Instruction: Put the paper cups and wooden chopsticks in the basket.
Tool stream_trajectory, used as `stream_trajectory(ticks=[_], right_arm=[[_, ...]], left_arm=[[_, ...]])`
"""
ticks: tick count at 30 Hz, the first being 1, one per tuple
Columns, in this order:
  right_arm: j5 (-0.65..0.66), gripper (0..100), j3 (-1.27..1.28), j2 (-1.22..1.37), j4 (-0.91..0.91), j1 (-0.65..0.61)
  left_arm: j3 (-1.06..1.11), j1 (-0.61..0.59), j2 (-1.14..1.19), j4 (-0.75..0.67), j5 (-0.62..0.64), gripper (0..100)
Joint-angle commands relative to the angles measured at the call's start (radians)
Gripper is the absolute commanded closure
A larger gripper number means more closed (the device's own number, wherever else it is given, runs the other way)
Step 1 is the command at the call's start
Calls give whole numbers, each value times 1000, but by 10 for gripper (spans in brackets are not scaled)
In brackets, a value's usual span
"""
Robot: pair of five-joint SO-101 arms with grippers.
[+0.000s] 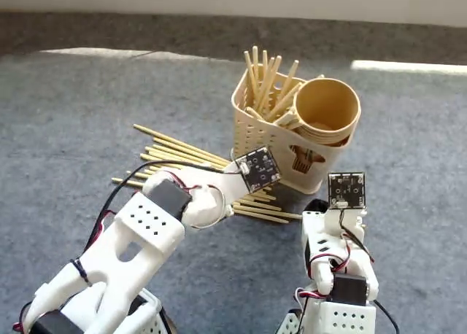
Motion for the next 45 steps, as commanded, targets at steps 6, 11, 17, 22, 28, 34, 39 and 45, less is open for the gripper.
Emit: stream_trajectory(ticks=[6, 11, 17, 22, 28, 34, 39, 45], right_arm=[[9, 987, 134, -10, -1, 8], [9, 987, 134, -10, -1, 7], [9, 987, 134, -10, -1, 7], [9, 987, 134, -10, -1, 7], [9, 987, 134, -10, -1, 7], [9, 987, 134, -10, -1, 8], [9, 987, 134, -10, -1, 10], [9, 987, 134, -10, -1, 10]], left_arm=[[65, 4, -21, -104, -83, 857], [44, 4, 51, -106, -110, 853], [-91, -24, 317, -107, -161, 856], [-239, -51, 515, -104, -181, 857], [-329, -56, 696, -103, -273, 892], [-389, -51, 737, 17, -275, 931], [-387, -51, 731, 100, -276, 979], [-387, -53, 730, 209, -276, 993]])
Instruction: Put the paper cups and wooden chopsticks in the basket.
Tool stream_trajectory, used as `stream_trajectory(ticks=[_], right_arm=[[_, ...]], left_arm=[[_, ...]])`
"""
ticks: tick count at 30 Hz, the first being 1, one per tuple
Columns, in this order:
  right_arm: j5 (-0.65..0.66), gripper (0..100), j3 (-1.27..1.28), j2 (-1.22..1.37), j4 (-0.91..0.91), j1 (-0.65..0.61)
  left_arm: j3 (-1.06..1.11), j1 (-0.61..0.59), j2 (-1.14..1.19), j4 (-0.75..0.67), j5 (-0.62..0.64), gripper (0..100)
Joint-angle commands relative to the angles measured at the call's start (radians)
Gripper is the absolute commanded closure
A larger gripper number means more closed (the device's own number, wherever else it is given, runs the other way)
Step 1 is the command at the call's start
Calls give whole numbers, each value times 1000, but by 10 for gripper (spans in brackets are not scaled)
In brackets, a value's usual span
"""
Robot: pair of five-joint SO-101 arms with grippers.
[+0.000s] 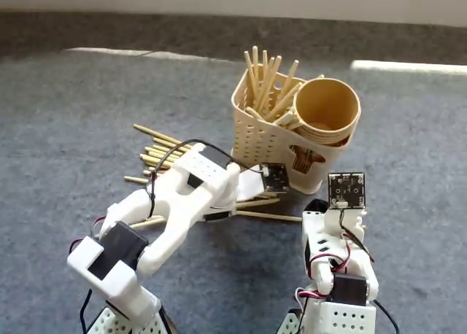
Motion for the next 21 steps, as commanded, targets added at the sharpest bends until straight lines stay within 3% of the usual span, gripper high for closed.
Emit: stream_trajectory(ticks=[1, 9, 14, 17, 21], right_arm=[[9, 987, 134, -10, -1, 10], [9, 987, 134, -10, -1, 10], [9, 987, 134, -10, -1, 12], [9, 987, 134, -10, -1, 12], [9, 987, 134, -10, -1, 12]], left_arm=[[-31, -10, -7, 69, -5, 993], [-18, -16, -47, 143, -5, 993], [81, -1, -174, 135, -3, 982], [128, -1, -223, 130, 2, 926], [186, -2, -248, 68, 2, 947]])
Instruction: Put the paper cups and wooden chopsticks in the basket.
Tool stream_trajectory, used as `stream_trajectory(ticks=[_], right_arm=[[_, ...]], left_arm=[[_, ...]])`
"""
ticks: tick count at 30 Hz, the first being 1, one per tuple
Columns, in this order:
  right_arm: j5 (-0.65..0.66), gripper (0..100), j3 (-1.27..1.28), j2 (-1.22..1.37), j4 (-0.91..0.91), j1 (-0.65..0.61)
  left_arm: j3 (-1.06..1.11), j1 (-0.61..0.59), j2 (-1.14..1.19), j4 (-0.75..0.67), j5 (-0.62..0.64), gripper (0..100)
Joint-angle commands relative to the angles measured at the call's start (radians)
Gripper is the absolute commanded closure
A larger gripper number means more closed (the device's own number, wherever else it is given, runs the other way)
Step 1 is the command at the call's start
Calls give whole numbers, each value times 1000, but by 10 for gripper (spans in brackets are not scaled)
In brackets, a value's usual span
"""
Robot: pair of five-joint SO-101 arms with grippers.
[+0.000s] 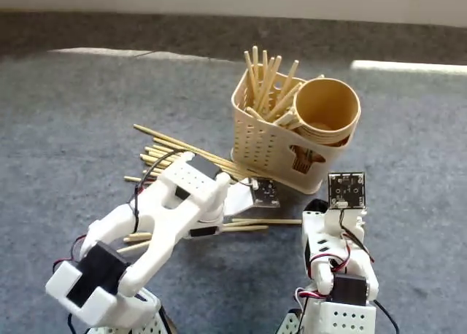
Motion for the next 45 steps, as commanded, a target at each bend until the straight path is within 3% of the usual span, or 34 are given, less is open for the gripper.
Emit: stream_trajectory(ticks=[1, 13, 20, 29, 38, 45], right_arm=[[9, 987, 134, -10, -1, 12], [9, 987, 134, -10, -1, 12], [9, 987, 134, -10, -1, 12], [9, 987, 134, -10, -1, 12], [9, 987, 134, -10, -1, 12], [9, 987, 134, -10, -1, 12]], left_arm=[[22, -1, -59, -40, -2, 954], [19, -1, -82, -31, 2, 995], [19, 8, -378, 72, 9, 994], [12, 8, -676, 77, 103, 994], [-266, 8, -736, 137, 284, 993], [-496, 10, -734, 78, 417, 993]])
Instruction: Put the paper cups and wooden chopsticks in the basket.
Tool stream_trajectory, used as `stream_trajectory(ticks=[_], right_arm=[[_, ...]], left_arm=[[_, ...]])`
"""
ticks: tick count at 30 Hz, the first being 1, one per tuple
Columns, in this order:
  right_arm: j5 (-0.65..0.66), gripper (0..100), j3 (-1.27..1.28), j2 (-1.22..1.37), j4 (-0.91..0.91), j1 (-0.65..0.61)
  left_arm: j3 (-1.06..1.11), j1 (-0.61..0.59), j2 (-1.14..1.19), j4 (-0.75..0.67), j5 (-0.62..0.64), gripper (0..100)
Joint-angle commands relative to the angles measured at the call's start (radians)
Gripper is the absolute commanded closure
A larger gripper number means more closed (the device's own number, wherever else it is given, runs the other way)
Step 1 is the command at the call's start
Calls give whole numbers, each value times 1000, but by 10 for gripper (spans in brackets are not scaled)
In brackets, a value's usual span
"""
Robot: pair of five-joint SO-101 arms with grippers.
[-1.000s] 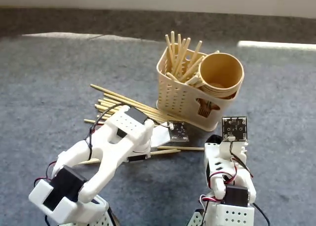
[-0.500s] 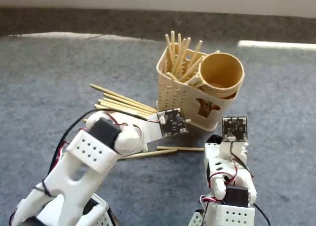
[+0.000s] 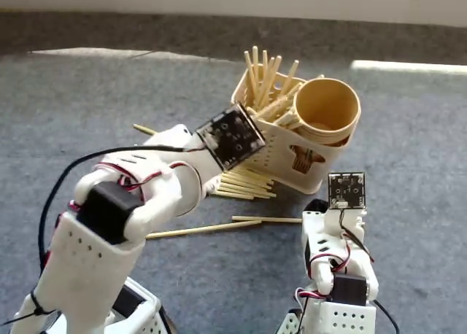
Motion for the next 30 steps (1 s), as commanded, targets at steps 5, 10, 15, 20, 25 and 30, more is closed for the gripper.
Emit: stream_trajectory(ticks=[5, 10, 15, 20, 25, 30], right_arm=[[9, 987, 134, -10, -1, 12], [9, 987, 134, -10, -1, 12], [9, 987, 134, -10, -1, 12], [9, 987, 134, -10, -1, 12], [9, 987, 134, -10, -1, 12], [9, 987, 134, -10, -1, 12]], left_arm=[[-194, 10, -25, -210, 150, 993], [-200, 10, -27, -419, 239, 993], [-189, 38, -19, -620, 262, 993], [-214, 73, 58, -718, 261, 993], [-285, 74, 139, -741, 267, 993], [-335, 91, 202, -749, 269, 993]])
